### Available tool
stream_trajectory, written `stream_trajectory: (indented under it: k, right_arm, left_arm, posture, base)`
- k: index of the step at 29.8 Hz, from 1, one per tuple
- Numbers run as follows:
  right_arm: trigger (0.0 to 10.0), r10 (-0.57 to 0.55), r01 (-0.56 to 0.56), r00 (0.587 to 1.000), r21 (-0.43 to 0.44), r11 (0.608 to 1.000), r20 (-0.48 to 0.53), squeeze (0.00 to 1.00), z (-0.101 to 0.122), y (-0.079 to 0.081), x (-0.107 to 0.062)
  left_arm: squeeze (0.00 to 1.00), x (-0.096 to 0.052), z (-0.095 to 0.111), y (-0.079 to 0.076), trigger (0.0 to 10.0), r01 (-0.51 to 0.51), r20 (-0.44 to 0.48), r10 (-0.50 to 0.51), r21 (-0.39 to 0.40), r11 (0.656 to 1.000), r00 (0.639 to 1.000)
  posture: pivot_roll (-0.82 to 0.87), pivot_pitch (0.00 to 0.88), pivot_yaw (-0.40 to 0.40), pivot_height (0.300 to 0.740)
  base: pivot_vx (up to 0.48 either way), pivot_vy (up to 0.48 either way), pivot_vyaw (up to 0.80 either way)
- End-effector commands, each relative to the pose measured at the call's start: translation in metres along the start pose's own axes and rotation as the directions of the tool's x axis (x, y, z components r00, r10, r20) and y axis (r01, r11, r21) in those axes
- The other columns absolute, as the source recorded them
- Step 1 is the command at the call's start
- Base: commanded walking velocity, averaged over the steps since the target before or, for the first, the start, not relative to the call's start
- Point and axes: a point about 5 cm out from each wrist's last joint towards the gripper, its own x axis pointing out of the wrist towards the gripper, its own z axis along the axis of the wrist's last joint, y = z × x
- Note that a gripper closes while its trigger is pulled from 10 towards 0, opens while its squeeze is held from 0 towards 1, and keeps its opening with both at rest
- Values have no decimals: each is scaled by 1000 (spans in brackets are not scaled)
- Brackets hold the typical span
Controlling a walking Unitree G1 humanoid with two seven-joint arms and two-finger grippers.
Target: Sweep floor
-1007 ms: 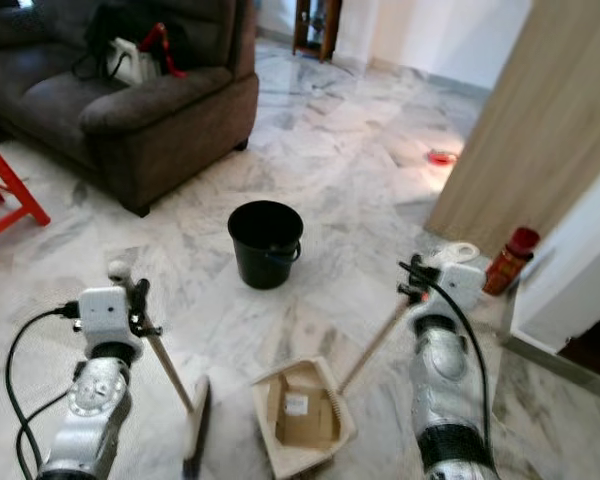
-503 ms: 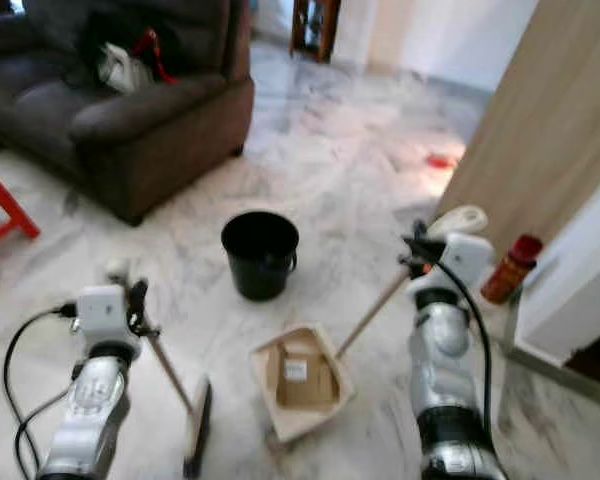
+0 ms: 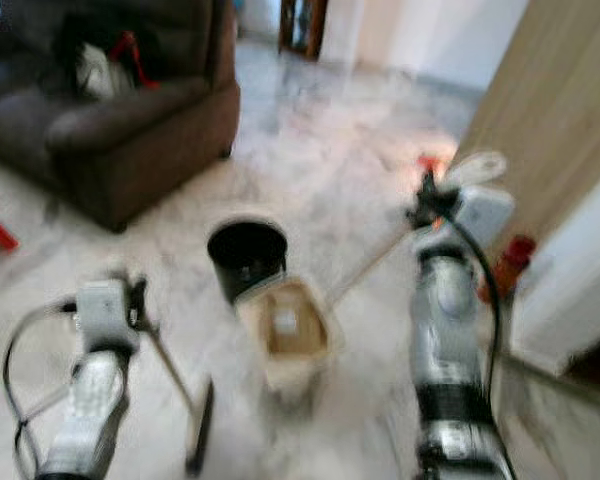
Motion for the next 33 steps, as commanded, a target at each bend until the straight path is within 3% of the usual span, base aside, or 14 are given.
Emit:
stream_trajectory:
  k: [1,4,10,18,21,33]
  right_arm:
    - [10000,-31,29,996,30,999,79,0,21,-6,5]
    - [10000,-39,33,995,63,997,90,0,27,-5,7]
    - [10000,-9,6,997,47,999,70,0,30,1,8]
    - [10000,26,-29,998,46,999,65,0,32,6,8]
    - [10000,21,-27,997,74,997,76,0,38,9,11]
    - [10000,52,-55,997,53,997,64,0,41,15,14]
  left_arm:
    - [0,2,8,-5,10000,11,39,-11,0,1000,999]
    - [0,2,8,-5,10000,10,39,-10,-1,1000,999]
    - [0,3,8,-6,10000,11,38,-11,-3,1000,999]
    - [0,3,8,-5,10000,7,39,-7,-1,1000,999]
    - [0,4,8,-4,10000,7,40,-7,0,1000,999]
    - [0,4,8,-5,10000,8,41,-8,0,1000,999]
  posture:
    - [-14,0,-51,740]
    - [-14,0,-51,740]
    - [-15,0,-52,740]
    - [-12,0,-50,740]
    - [-11,0,-51,740]
    - [-10,0,-52,740]
  base:
    - [304,0,0]
    - [306,0,0]
    - [306,0,0]
    - [306,0,659]
    - [307,0,0]
    - [307,0,0]
